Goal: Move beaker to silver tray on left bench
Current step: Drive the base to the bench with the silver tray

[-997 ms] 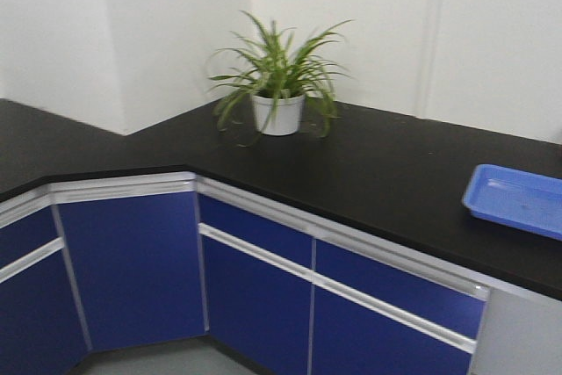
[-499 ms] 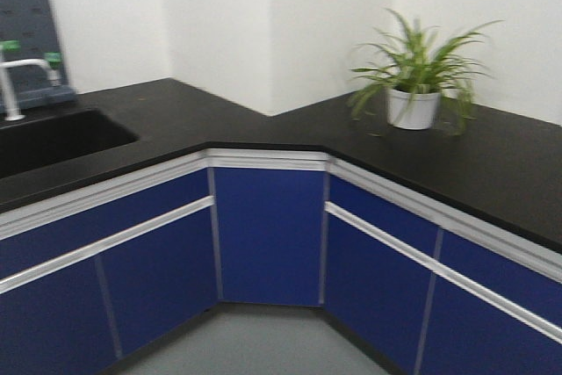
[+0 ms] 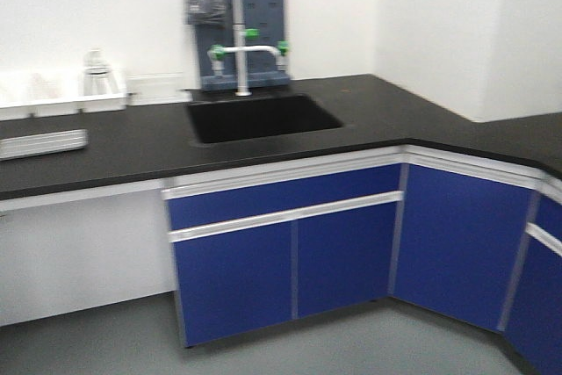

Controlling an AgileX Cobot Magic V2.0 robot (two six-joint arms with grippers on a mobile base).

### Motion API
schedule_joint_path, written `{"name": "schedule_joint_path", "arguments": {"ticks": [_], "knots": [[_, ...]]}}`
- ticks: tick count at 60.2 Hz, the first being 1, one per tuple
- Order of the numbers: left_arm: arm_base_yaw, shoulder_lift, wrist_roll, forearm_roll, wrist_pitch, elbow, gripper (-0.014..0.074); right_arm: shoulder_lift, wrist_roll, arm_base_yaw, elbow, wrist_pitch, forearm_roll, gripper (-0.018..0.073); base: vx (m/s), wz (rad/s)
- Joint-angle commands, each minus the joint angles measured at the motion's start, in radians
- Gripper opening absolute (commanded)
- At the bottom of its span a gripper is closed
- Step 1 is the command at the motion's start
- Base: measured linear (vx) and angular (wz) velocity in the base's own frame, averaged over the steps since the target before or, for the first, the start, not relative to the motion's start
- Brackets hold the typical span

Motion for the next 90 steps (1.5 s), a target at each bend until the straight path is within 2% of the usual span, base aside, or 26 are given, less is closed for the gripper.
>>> {"name": "schedule_joint_path", "arguments": {"ticks": [1,38,90], "knots": [[-0.006,-0.007,-0.002,-0.003,-0.076,0.02,0.0001,0.003,-0.003,-0.003,-0.03,-0.078,-0.018,-0.0011,-0.07,0.73],[-0.006,-0.007,-0.002,-0.003,-0.076,0.02,0.0001,0.003,-0.003,-0.003,-0.03,-0.078,-0.018,-0.0011,0.09,0.55],[-0.006,-0.007,-0.002,-0.003,-0.076,0.02,0.0001,0.003,-0.003,-0.003,-0.03,-0.078,-0.018,-0.0011,0.33,0.37]]}}
